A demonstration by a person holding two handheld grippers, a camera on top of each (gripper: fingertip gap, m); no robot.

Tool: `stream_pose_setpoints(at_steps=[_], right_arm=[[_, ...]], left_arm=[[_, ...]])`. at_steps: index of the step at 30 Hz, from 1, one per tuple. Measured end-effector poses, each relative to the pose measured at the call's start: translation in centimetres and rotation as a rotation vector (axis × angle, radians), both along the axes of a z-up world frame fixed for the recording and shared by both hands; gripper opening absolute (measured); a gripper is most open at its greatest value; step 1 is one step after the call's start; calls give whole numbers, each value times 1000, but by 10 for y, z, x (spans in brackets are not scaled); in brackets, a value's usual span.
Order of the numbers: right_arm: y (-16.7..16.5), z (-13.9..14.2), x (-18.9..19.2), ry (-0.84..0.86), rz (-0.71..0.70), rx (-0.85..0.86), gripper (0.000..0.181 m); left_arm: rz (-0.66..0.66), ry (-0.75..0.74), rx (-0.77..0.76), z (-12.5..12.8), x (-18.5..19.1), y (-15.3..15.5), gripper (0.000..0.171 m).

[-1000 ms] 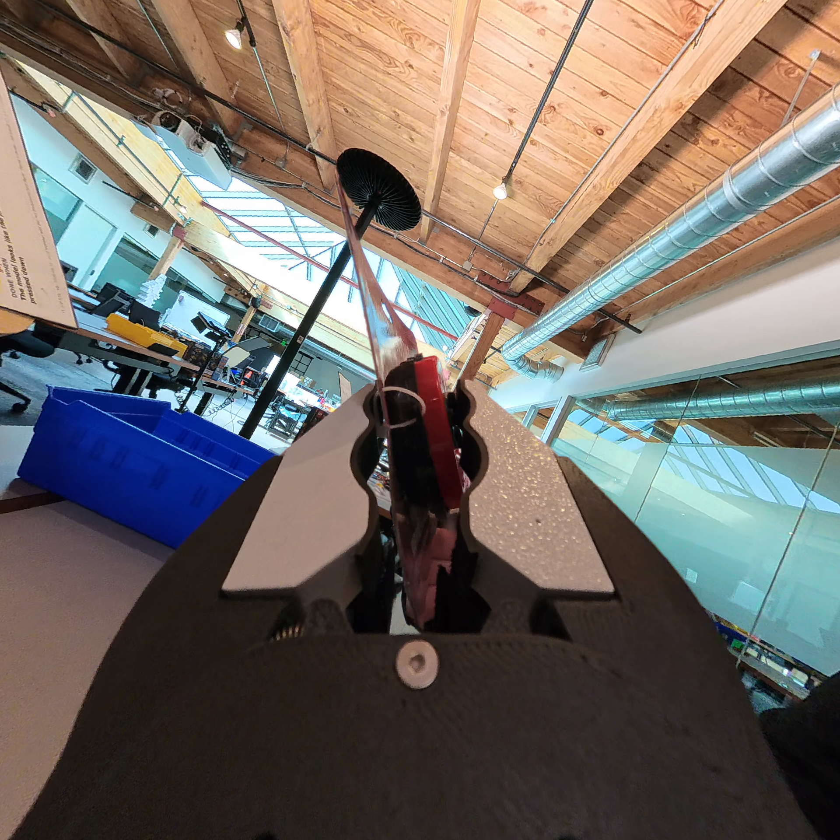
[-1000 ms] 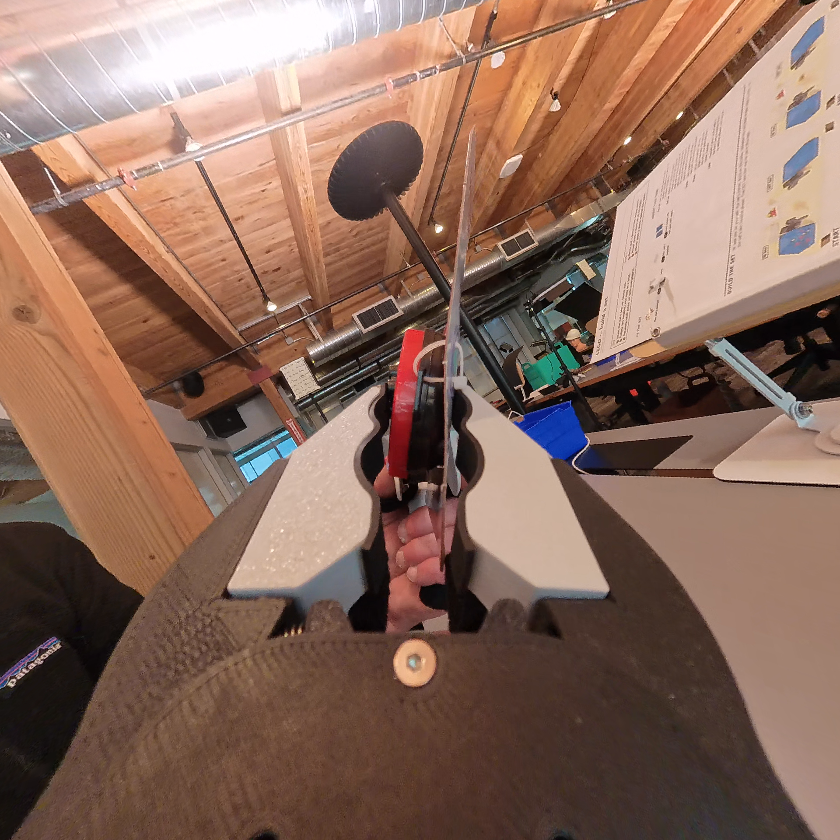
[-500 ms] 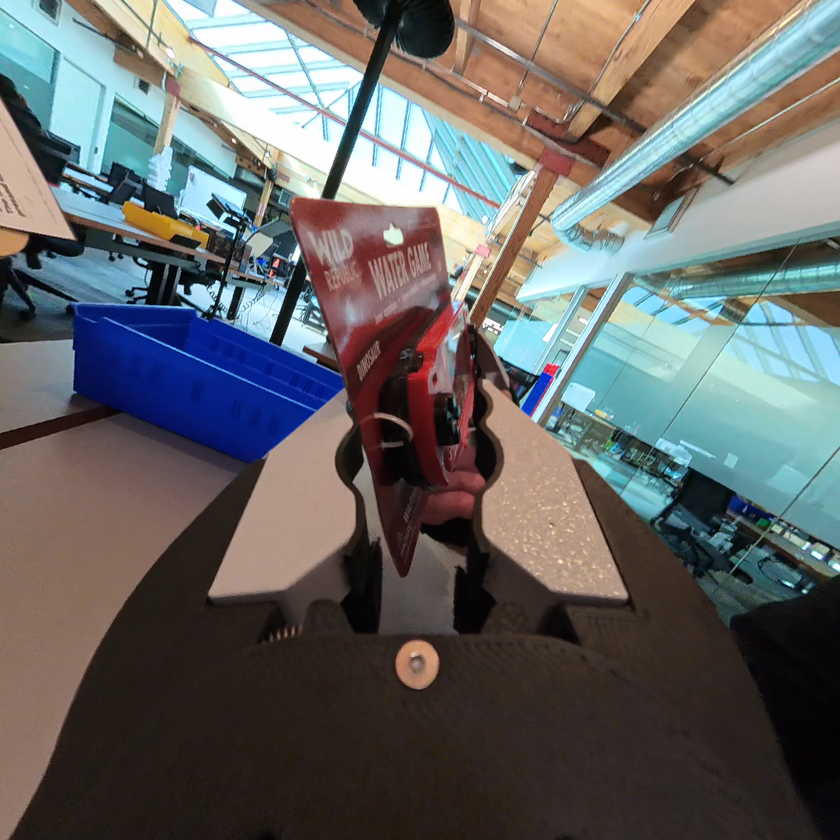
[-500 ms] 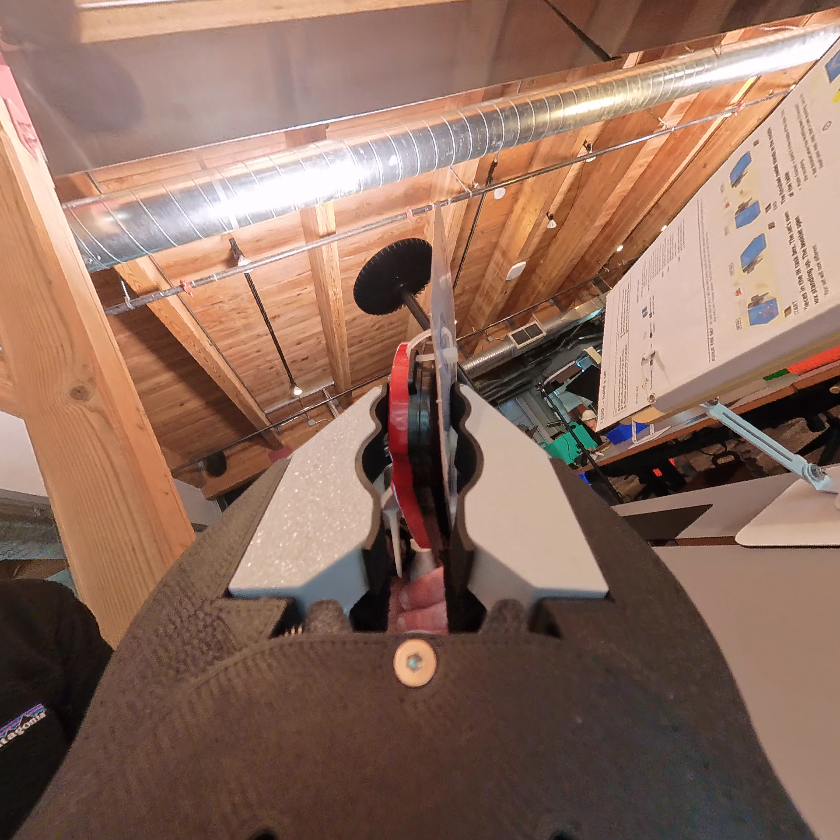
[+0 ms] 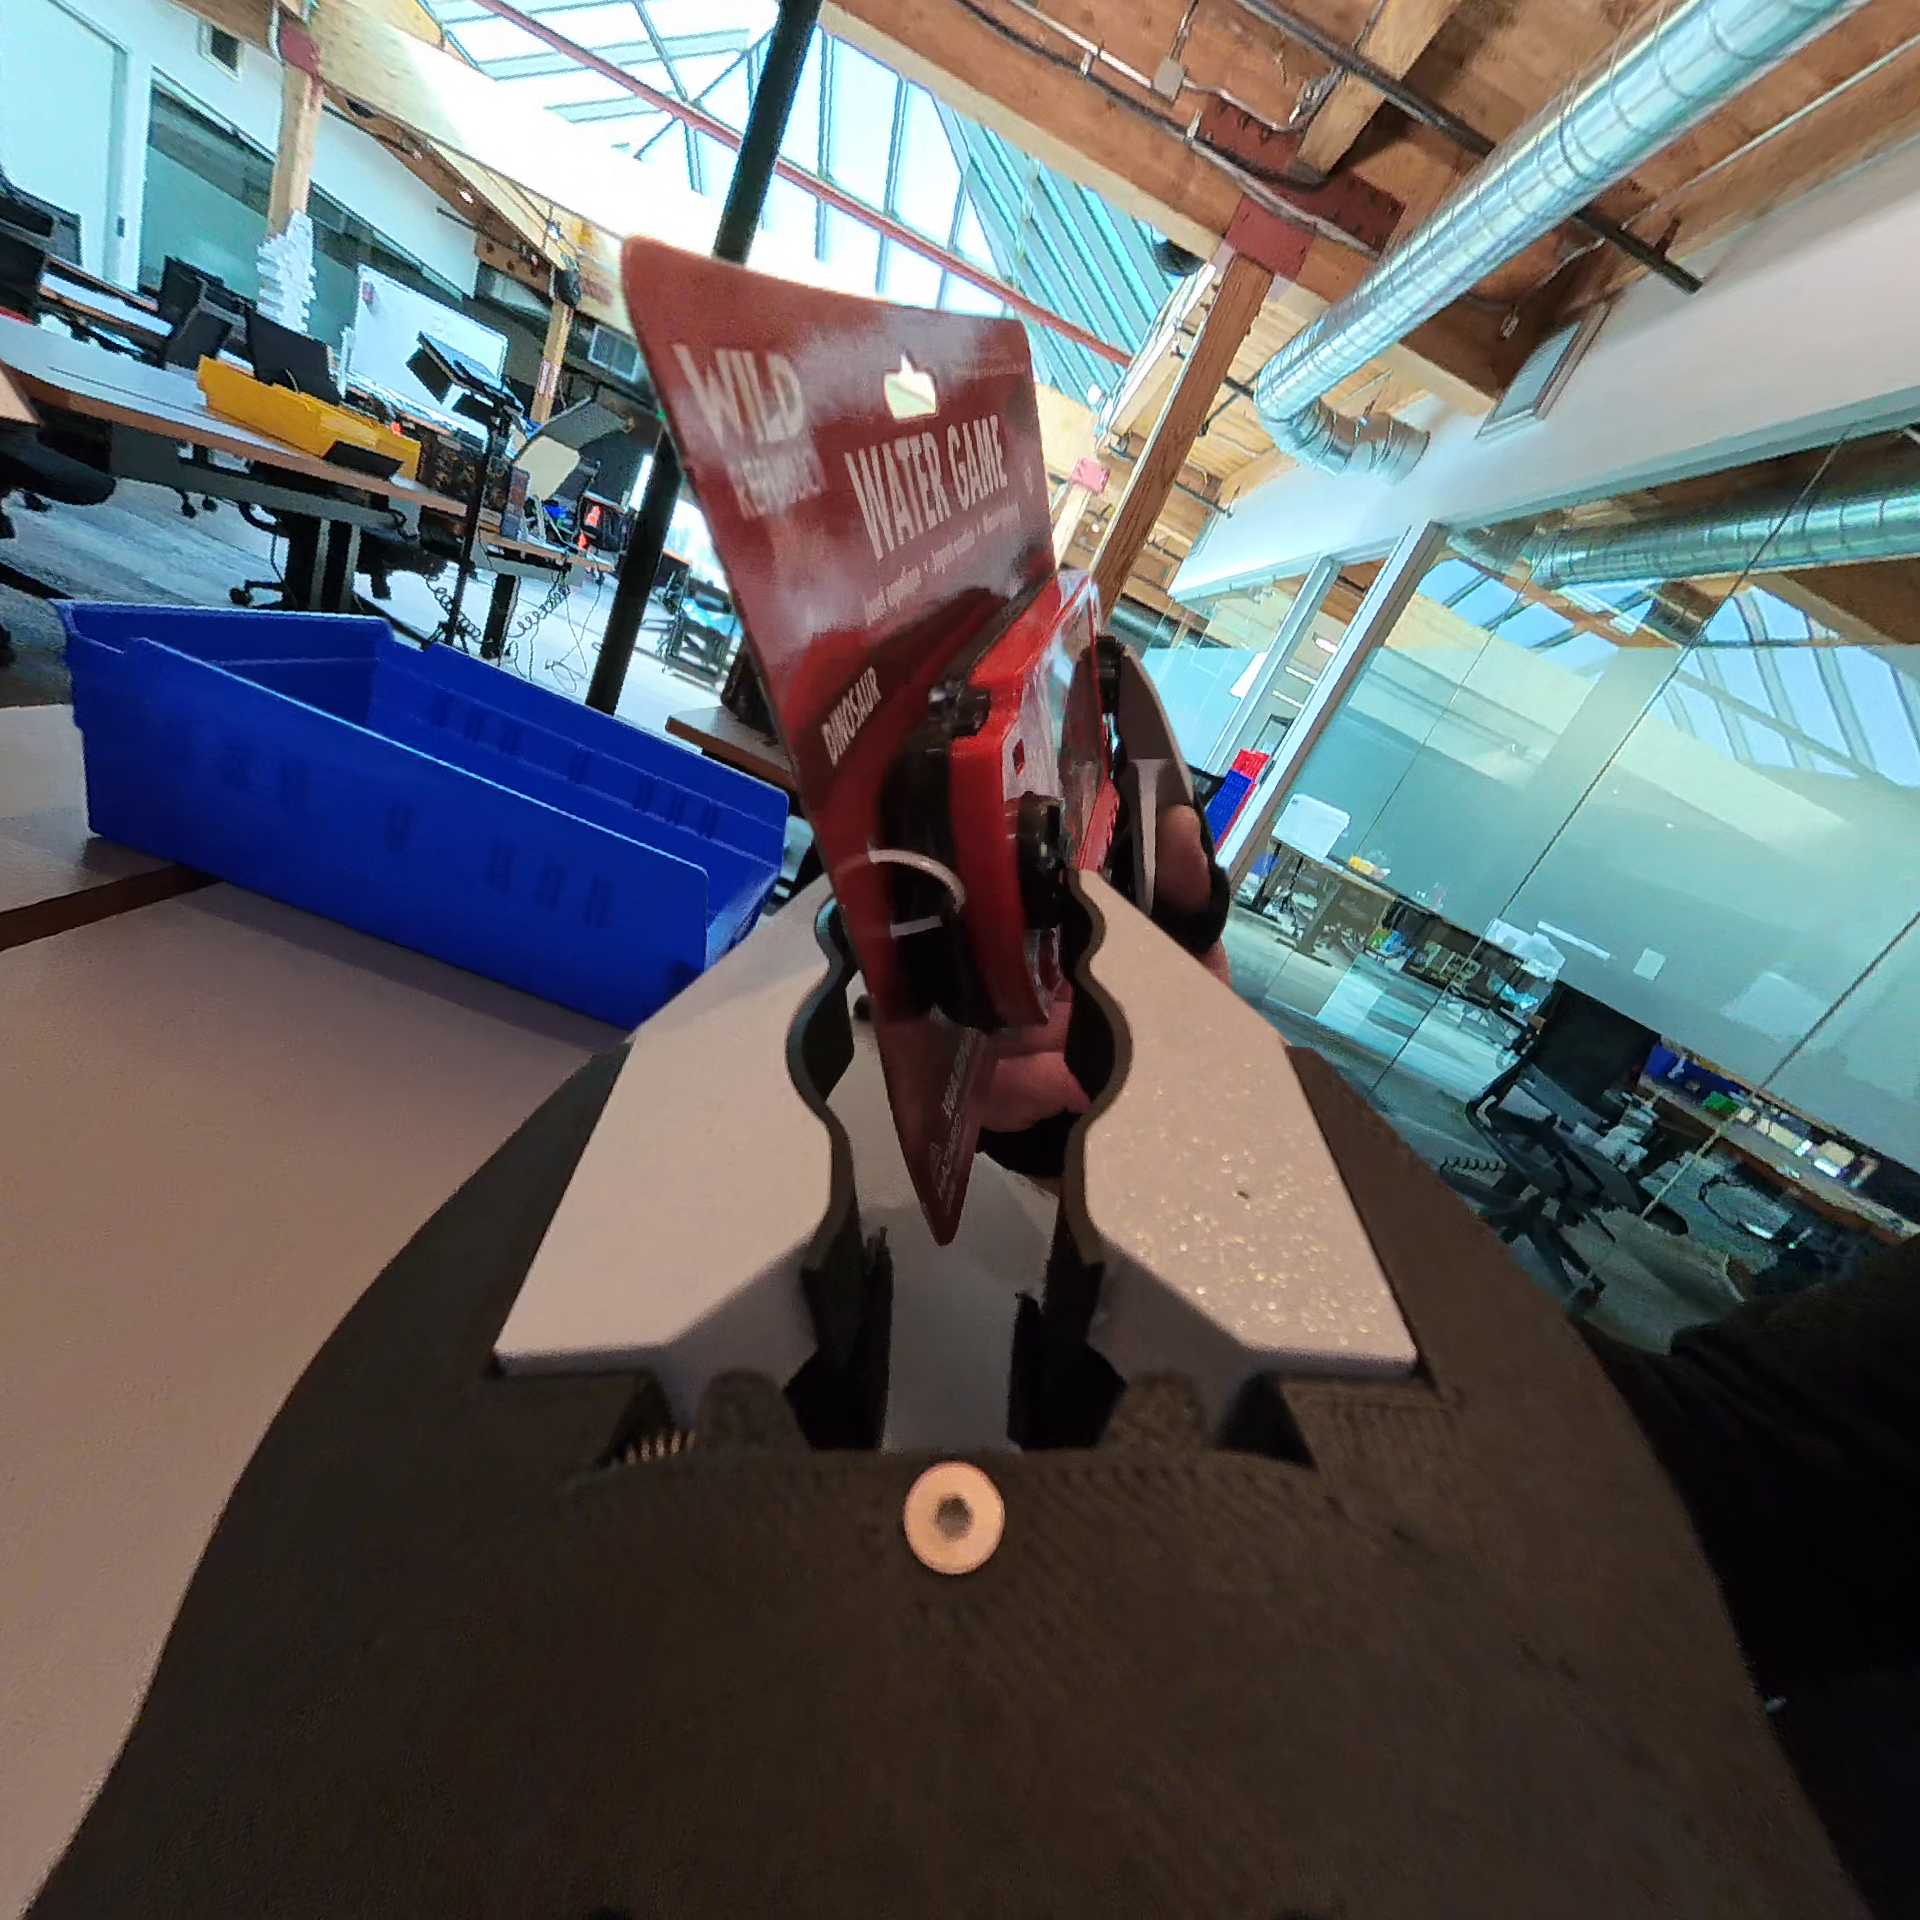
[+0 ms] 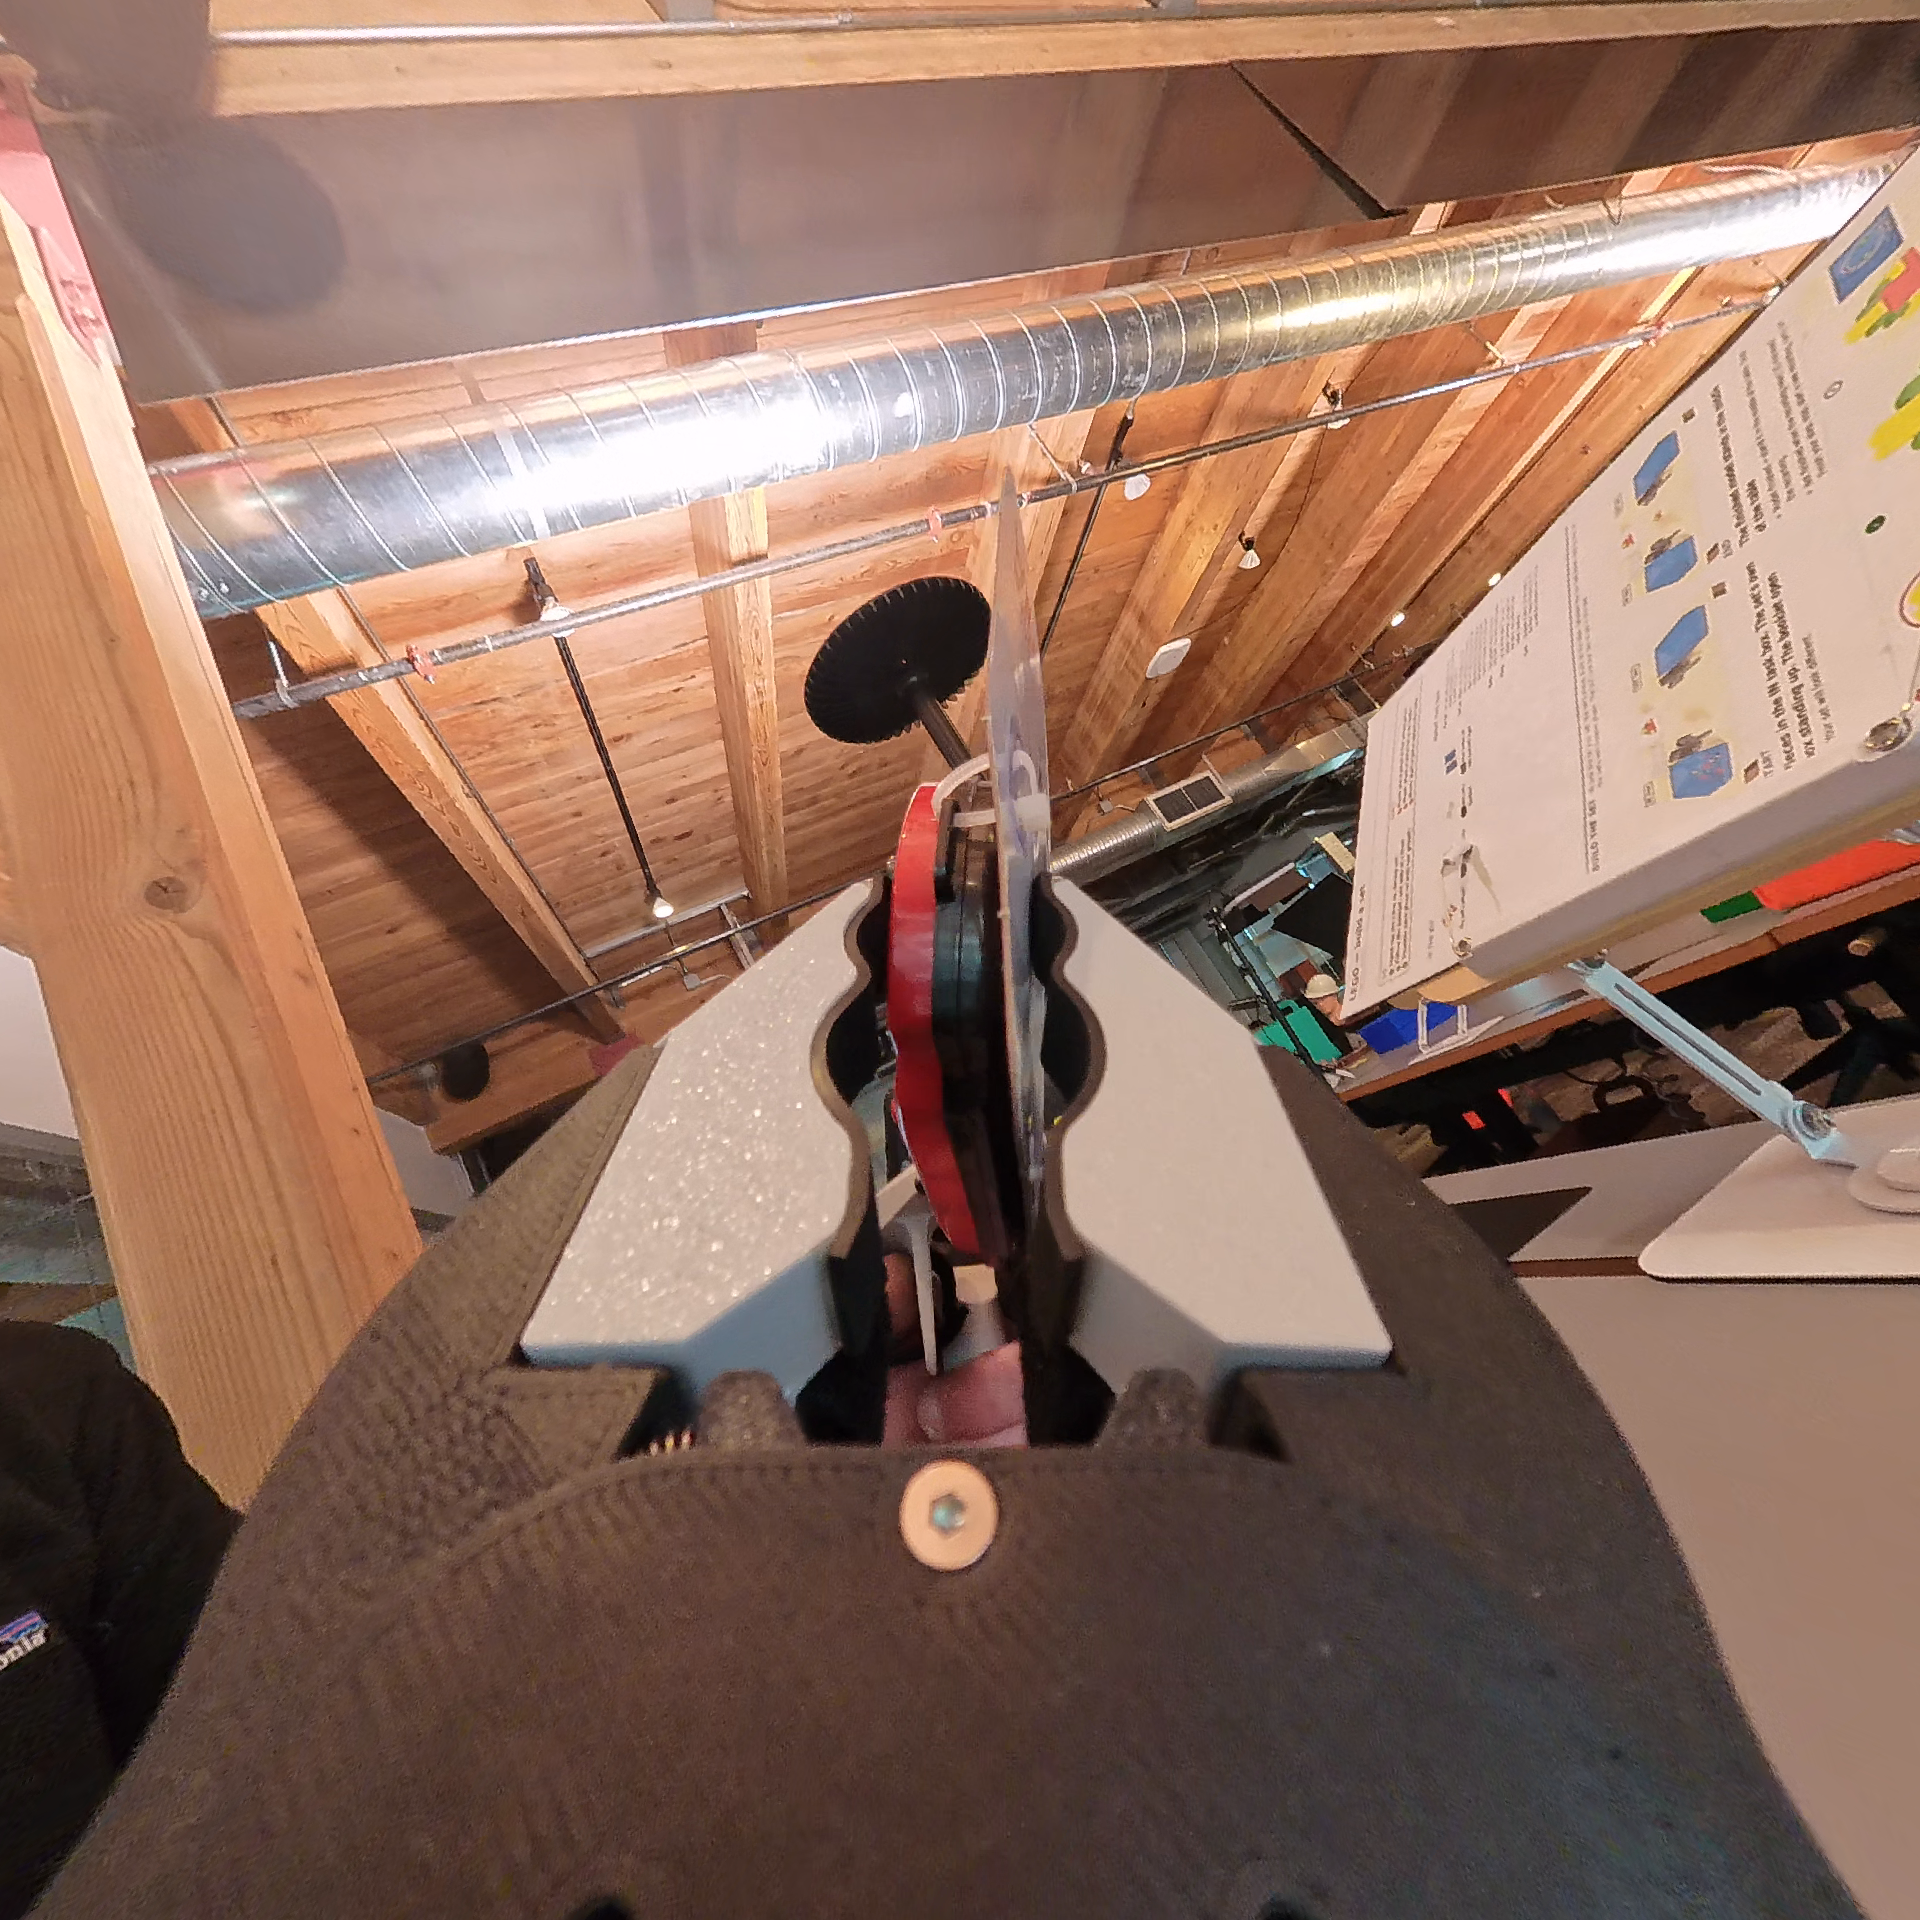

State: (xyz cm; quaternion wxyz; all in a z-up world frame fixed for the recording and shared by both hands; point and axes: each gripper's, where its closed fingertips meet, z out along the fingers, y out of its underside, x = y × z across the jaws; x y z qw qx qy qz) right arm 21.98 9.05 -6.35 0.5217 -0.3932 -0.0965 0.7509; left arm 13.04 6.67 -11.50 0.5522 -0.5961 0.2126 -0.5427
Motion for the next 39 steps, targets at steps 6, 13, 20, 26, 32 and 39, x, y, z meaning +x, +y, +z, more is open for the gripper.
stream_pose_setpoints(at_steps=[6, 13, 20, 26, 32, 39], right_arm=[[-1, -13, 1, -82, 10, -23, 25], [-2, -34, -3, -202, 37, -65, 27], [-1, -59, -3, -378, 45, -73, 26], [0, -77, 2, -492, 39, -52, 26], [-1, -87, 1, -574, 29, -18, 28], [-7, -91, 3, -630, 35, 21, 30]], left_arm=[[34, -70, 15, 13, -4, 3, 35], [67, -99, 10, 16, -9, 6, 34], [60, -17, -9, -4, -8, 11, 35], [35, 57, -14, -24, -1, 14, 34], [24, 112, 8, -37, -1, 14, 35], [0, 122, 65, -34, 1, 8, 33]])
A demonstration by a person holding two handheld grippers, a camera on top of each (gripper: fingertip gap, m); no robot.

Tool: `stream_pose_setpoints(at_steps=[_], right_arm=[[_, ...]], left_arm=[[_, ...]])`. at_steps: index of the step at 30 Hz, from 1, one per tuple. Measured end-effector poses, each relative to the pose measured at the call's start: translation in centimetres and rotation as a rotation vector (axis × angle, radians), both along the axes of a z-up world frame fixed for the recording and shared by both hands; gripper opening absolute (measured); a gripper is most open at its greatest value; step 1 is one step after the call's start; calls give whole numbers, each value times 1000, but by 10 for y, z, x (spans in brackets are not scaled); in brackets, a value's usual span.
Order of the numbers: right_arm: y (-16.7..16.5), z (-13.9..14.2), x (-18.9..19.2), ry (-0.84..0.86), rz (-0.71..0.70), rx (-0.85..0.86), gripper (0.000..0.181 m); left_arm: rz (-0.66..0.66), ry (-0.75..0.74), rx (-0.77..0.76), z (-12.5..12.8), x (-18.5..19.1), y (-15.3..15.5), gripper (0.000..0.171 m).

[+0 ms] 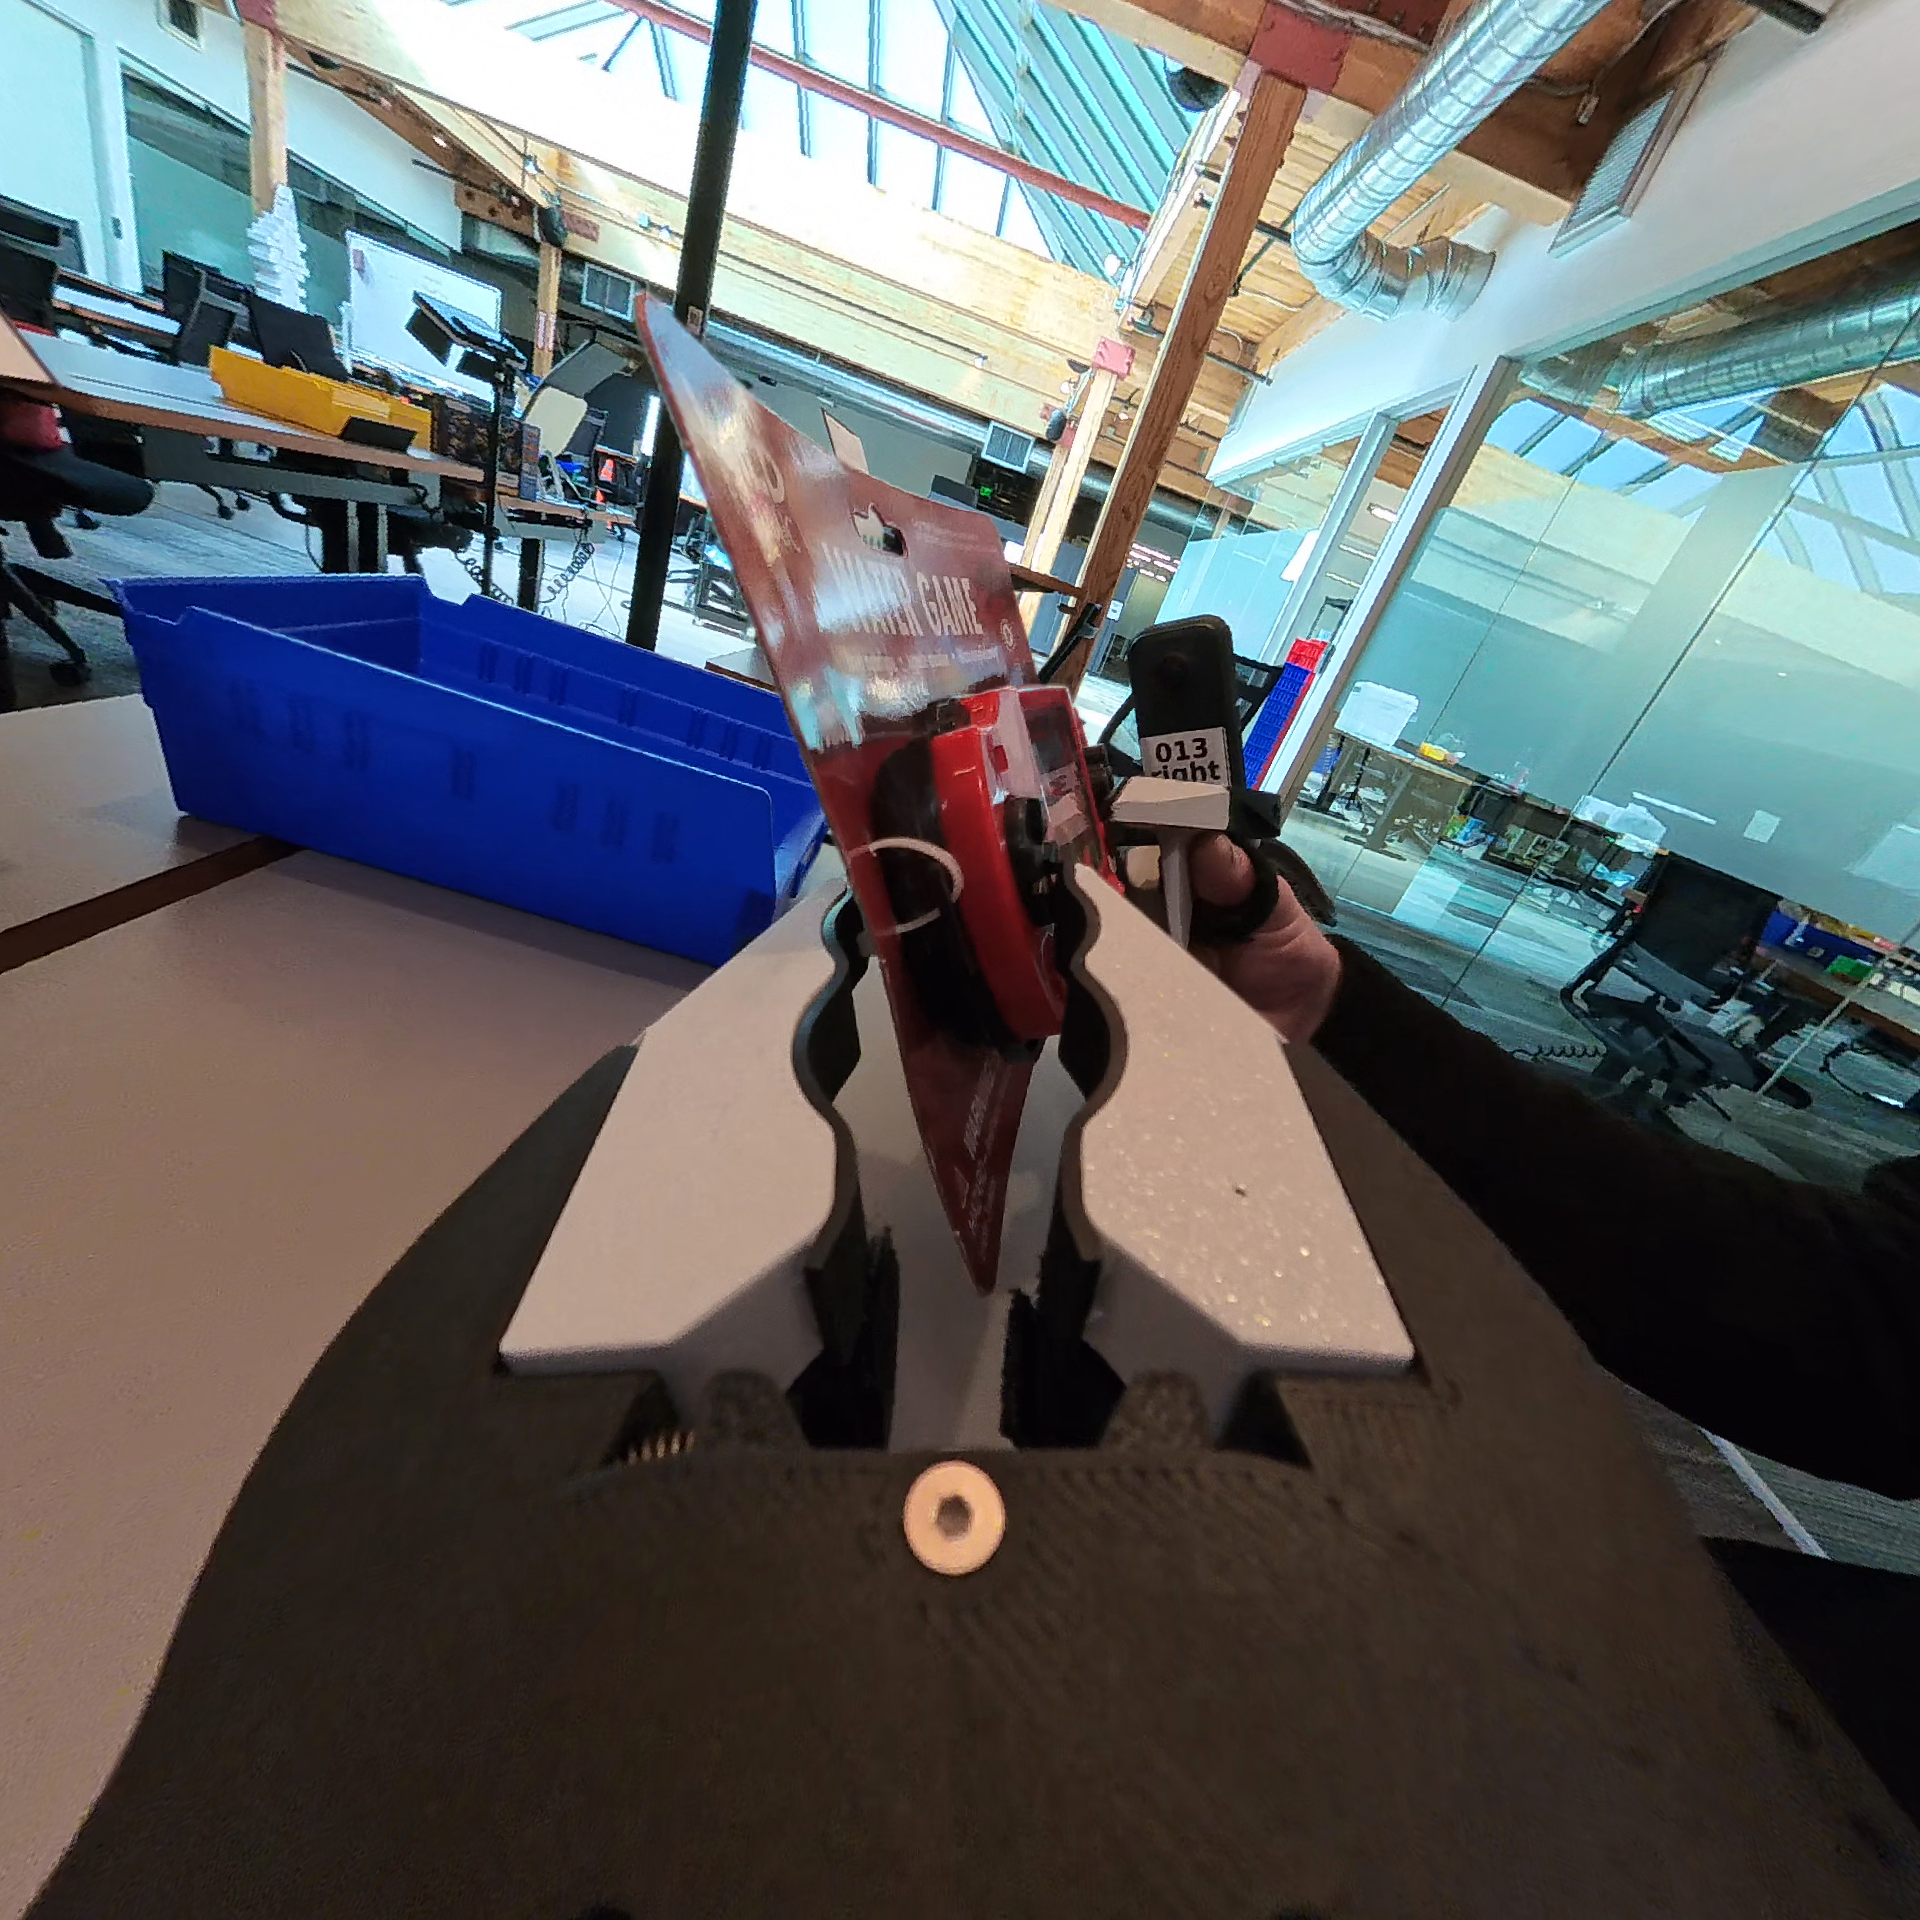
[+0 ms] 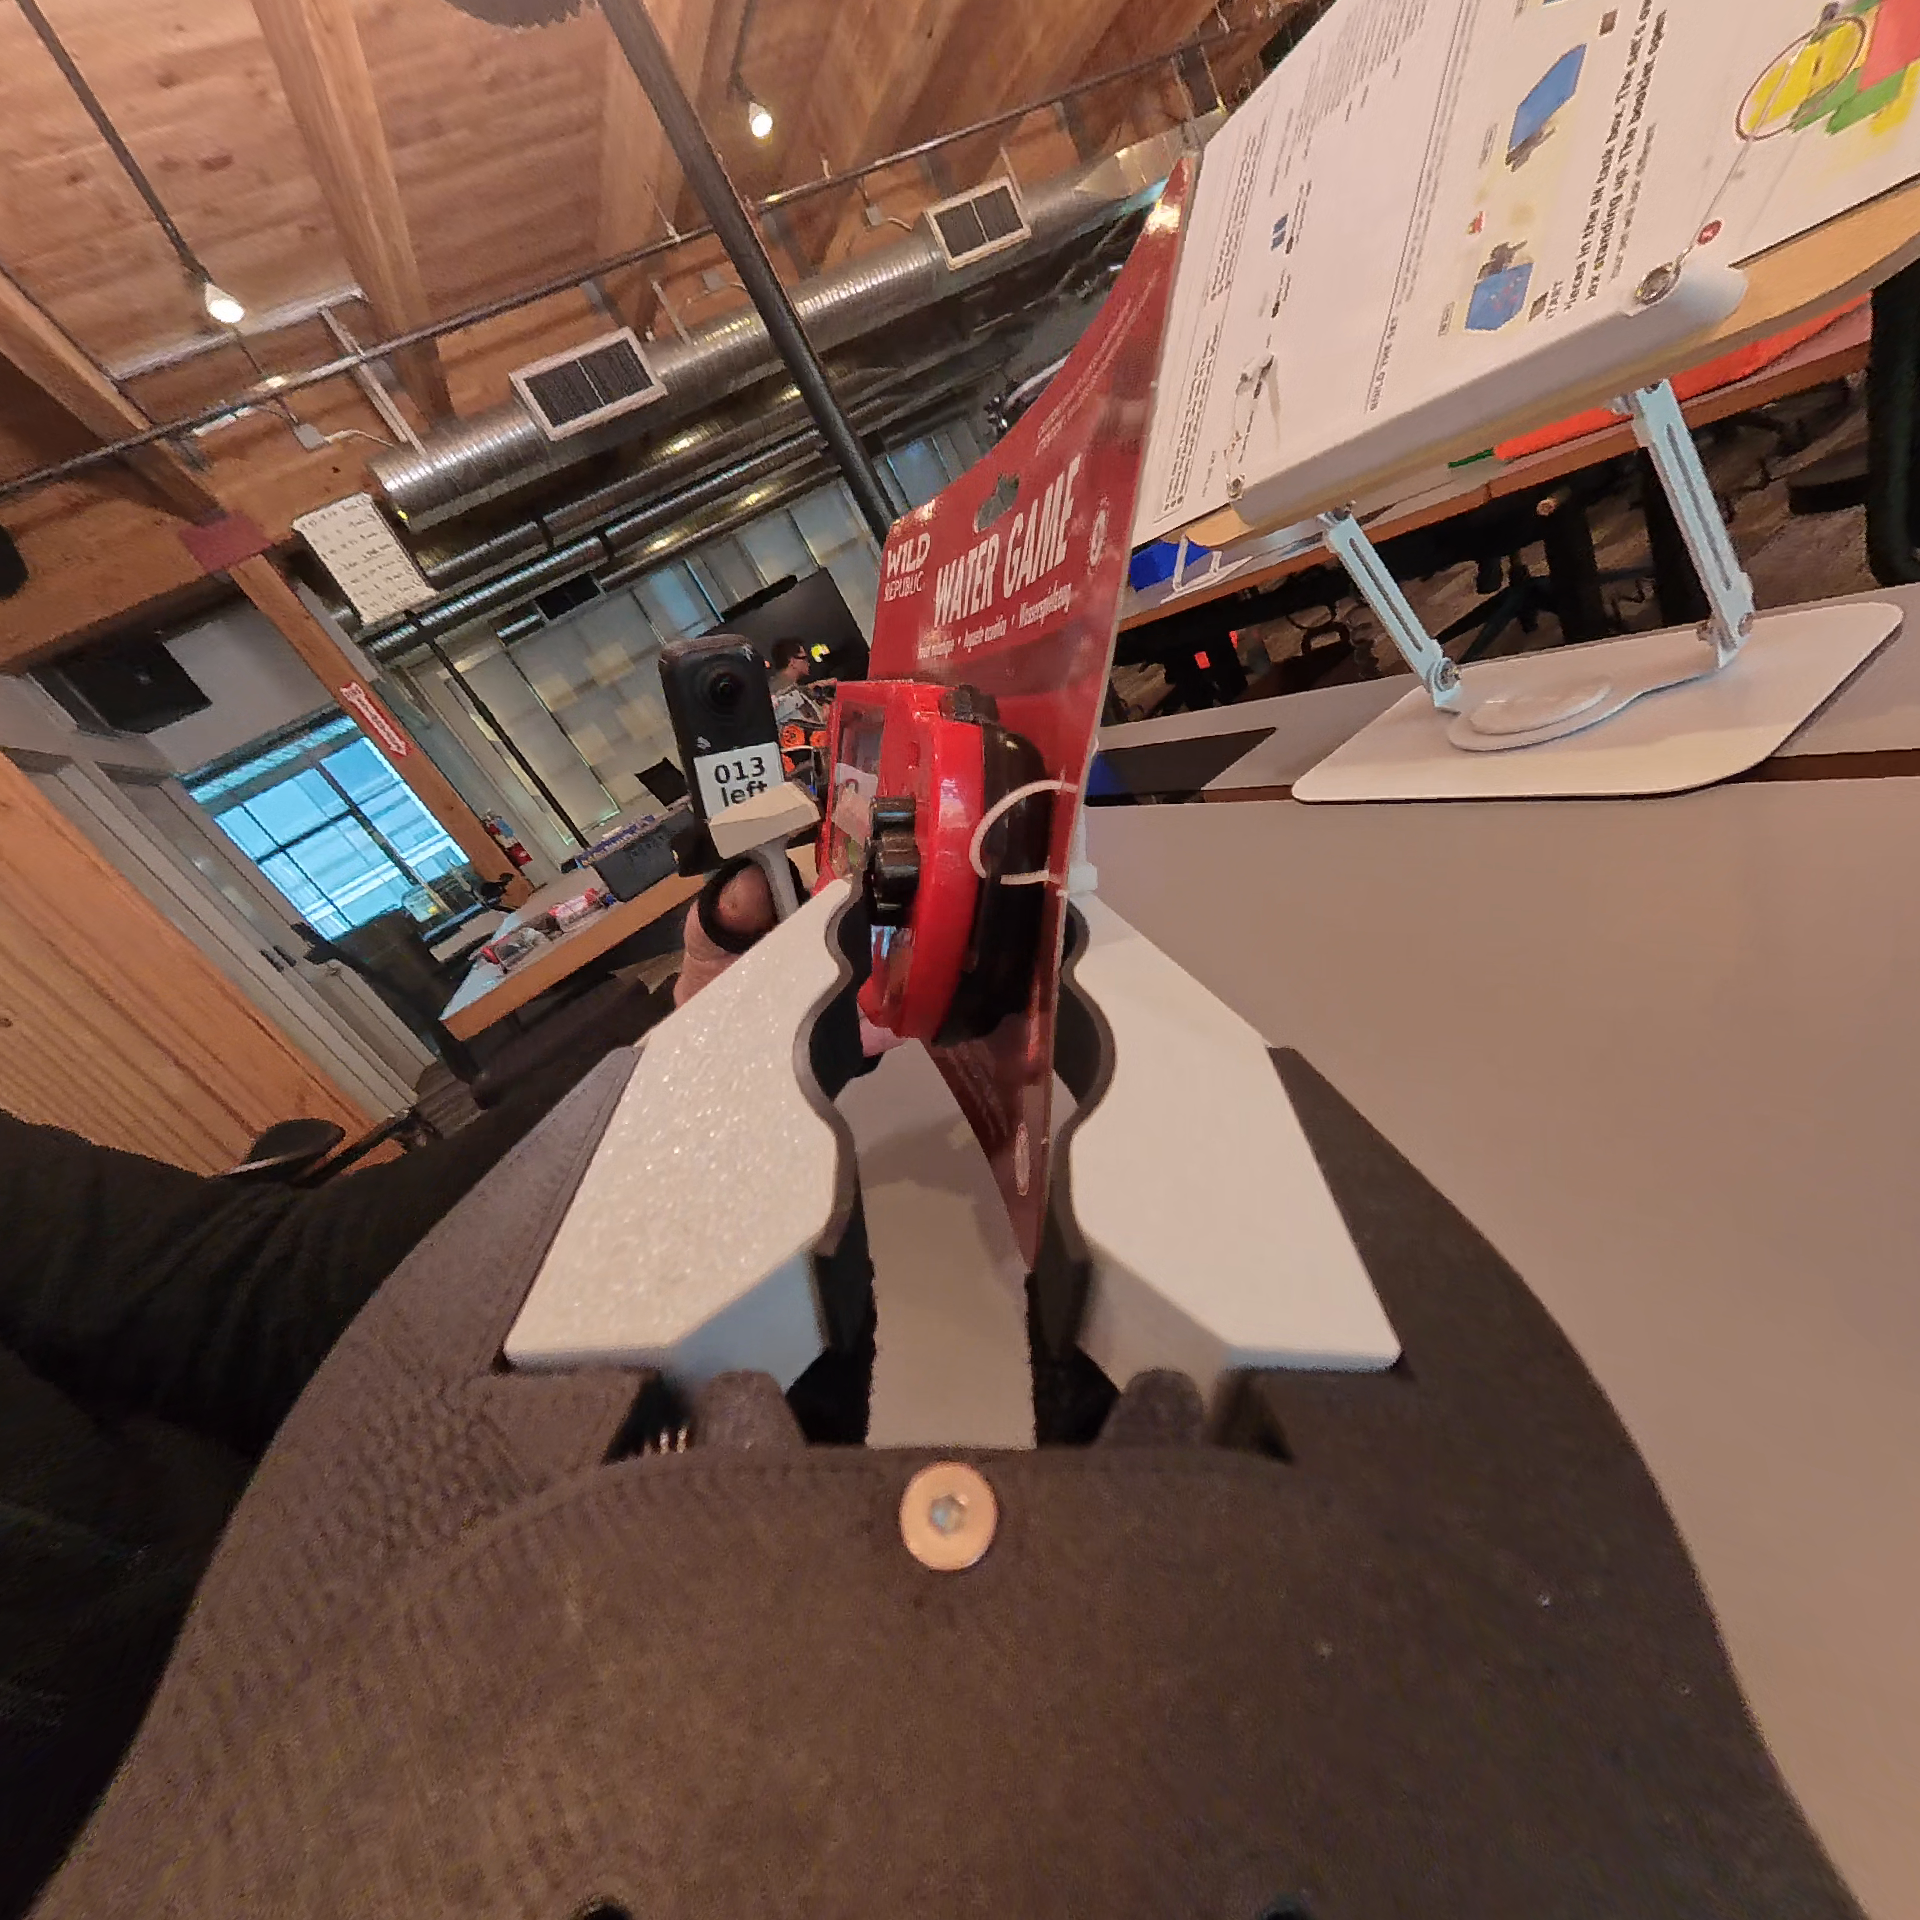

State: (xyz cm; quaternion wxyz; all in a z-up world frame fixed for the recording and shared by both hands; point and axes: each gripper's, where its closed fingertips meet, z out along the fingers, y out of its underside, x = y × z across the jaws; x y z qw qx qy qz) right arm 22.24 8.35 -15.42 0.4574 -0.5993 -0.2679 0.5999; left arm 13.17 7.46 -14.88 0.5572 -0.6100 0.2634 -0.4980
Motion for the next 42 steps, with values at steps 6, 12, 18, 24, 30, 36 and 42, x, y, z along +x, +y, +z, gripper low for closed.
stream_pose_setpoints(at_steps=[6, 12, 18, 24, 30, 36, 42], right_arm=[[-5, 7, 7, 9, 23, 39, 33], [-3, 16, 18, 174, 71, -61, 28], [0, 11, 19, 117, 37, -40, 24], [3, 8, 20, 86, 2, -19, 22], [3, 11, 21, 127, 8, -20, 26], [3, 12, 21, 139, 11, -17, 27], [3, 10, 21, 136, 9, -20, 27]], left_arm=[[-30, 0, 1, -3, 5, -3, 33], [-48, 17, 19, -5, 12, -5, 33], [-39, 27, 16, -8, 13, -3, 33], [-27, 31, 11, -9, 14, 0, 33], [-23, 41, 27, -8, 15, -1, 33], [-21, 39, 31, -7, 15, -1, 33], [-18, 43, 28, -8, 16, 0, 34]])
